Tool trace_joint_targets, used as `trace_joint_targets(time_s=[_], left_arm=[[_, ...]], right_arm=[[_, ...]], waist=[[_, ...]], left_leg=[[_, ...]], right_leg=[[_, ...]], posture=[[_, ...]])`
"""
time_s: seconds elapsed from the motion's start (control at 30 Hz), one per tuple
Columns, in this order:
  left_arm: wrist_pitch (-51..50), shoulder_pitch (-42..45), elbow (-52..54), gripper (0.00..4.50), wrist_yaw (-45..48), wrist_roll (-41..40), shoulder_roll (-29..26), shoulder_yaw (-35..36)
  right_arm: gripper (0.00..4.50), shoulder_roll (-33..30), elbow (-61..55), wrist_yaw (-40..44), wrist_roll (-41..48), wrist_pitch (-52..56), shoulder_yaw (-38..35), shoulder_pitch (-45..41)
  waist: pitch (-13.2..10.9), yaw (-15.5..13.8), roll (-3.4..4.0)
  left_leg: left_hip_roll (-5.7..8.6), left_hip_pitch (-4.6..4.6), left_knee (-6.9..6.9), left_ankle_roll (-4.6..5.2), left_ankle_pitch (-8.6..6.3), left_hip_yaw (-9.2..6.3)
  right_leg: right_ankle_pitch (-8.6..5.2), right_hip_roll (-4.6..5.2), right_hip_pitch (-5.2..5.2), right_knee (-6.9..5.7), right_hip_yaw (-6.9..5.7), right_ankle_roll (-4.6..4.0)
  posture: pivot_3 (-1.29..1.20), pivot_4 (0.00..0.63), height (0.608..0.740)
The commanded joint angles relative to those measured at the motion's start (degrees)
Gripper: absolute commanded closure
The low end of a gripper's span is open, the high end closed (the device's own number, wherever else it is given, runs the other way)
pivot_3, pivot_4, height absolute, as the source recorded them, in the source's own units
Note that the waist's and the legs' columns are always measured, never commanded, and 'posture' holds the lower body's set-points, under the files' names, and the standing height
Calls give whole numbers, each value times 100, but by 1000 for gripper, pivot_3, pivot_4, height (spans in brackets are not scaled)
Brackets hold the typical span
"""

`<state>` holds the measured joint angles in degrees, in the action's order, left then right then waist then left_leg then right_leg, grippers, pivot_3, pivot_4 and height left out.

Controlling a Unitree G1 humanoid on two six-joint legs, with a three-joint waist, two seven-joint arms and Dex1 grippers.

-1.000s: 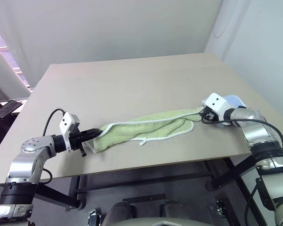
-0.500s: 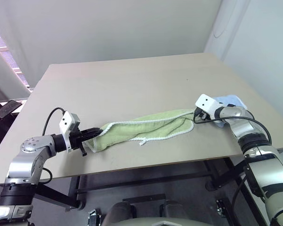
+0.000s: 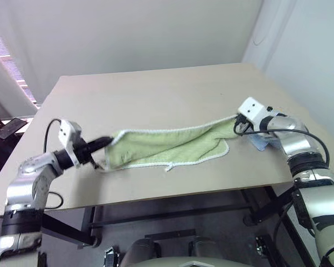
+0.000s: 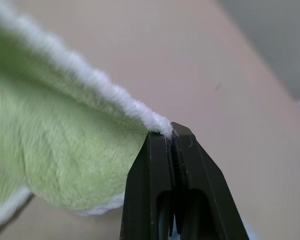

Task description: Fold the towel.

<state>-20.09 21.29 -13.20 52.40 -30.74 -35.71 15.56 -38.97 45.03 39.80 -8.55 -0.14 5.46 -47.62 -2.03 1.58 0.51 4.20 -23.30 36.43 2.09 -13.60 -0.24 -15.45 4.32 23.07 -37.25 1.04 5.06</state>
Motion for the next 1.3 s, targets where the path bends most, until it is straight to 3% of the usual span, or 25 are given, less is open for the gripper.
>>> trace_joint_targets(time_s=[0.03, 0.23, 0.33, 0.47, 0.57, 0.63, 0.83, 1.1, 1.3], left_arm=[[452, 1066, -1136, 4500, -374, 84, 18, 351], [1434, 3224, -3969, 4500, -715, 629, 131, 259], [1832, 4306, -5217, 4500, -1085, 805, 330, 297], [2069, 5142, -5993, 4500, -1695, 764, 441, 601], [2012, 5363, -6183, 4500, -1829, 772, 435, 763], [2064, 5269, -6182, 4500, -1526, 925, 421, 679], [1766, 4157, -5825, 4500, 968, 1490, -11, -25], [1289, 2312, -4347, 4500, 2424, 1568, -751, -353], [670, 905, -2687, 4500, 2612, 1321, -1134, -244]], right_arm=[[4491, -37, -120, -252, 194, 234, -340, -576], [4491, 222, 870, -1253, -71, 40, -287, -1550], [4491, 404, 1638, -2185, -390, -233, -128, -2228], [4491, 497, 2349, -3041, -529, -465, -153, -2867], [4491, 488, 2555, -3084, -473, -559, -189, -3023], [4491, 463, 2518, -2825, -508, -746, -88, -2895], [4491, 182, 1142, -1278, -104, -960, -166, -1463], [4491, -503, -3360, 44, 1042, 1194, -933, 1351], [4491, -1238, -5461, 940, 1970, 2463, -1527, 2683]], waist=[[-1, -40, -2], [-2, -68, -18], [-7, -69, -28], [-13, -69, -36], [-13, -44, -37], [-13, -23, -37], [-12, 90, -36], [-15, 90, -35], [-11, 62, -35]], left_leg=[[0, 0, 5, 0, 0, 0], [2, -7, 20, -1, 1, -1], [5, -14, 11, 5, 3, 0], [8, -32, -3, 7, 9, -1], [9, -36, -27, -15, 24, -1], [8, -33, -39, -15, 24, -1], [5, -24, -30, -11, 26, -1], [-7, -26, 6, 15, 9, -6], [-7, -13, 20, -2, -2, -7]], right_leg=[[1, -2, 2, -1, 0, 1], [3, -6, 3, -9, 1, 5], [4, -6, 6, -3, 1, 6], [5, -1, 33, -3, 1, 8], [7, 0, 47, -1, 1, 12], [7, -3, 50, -1, 1, 14], [8, -14, 30, -2, 1, 15], [7, -14, 32, -33, 4, 15], [-5, 0, 8, -32, 4, -8]], posture=[[0, 0, 736], [0, 0, 736], [0, 0, 736], [0, 0, 736], [0, 0, 736], [0, 0, 736], [0, 0, 736], [0, 0, 736], [0, 0, 736]])
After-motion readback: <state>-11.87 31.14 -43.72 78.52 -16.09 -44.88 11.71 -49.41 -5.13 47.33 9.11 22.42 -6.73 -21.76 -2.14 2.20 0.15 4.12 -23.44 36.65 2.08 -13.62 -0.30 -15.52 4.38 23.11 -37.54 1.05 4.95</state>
